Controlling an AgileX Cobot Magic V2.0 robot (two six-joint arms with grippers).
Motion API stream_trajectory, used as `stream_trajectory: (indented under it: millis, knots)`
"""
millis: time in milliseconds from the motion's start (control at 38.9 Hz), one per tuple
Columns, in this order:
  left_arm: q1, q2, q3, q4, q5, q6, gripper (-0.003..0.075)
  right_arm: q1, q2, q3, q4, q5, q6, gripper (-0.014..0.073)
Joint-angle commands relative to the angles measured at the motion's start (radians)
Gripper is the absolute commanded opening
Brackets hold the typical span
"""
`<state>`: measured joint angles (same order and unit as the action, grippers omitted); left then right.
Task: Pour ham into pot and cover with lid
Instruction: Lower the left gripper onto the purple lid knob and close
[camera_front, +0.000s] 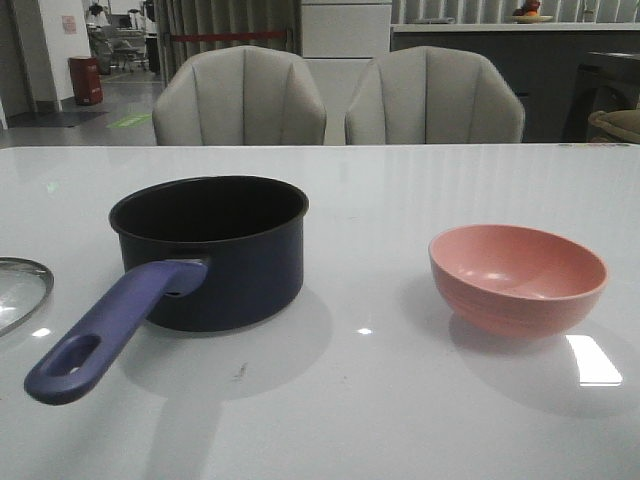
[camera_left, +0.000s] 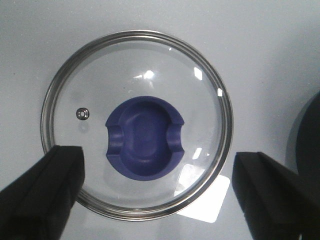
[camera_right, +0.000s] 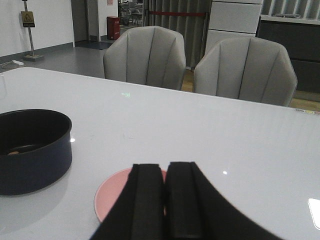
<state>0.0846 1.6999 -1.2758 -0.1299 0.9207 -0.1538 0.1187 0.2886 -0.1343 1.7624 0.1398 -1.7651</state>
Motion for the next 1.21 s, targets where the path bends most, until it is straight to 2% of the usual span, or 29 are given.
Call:
stream_trajectory:
  millis: [0, 873, 1181]
  knots:
    - [-0.003, -0.003, -0.047, 0.001, 0.009, -0.019, 0.0628, 0.001, 0.005, -0.022, 0.018, 0.018, -0.009, 0.0148]
    - [-0.003, 0.201, -0.115, 0.000, 0.053, -0.060, 0.0628, 0.001, 0.005, -0.022, 0.018, 0.018, -0.009, 0.0148]
    - [-0.003, 0.215, -0.116, 0.008, 0.034, -0.060, 0.0624, 0.001, 0.005, -0.022, 0.018, 0.018, -0.009, 0.0148]
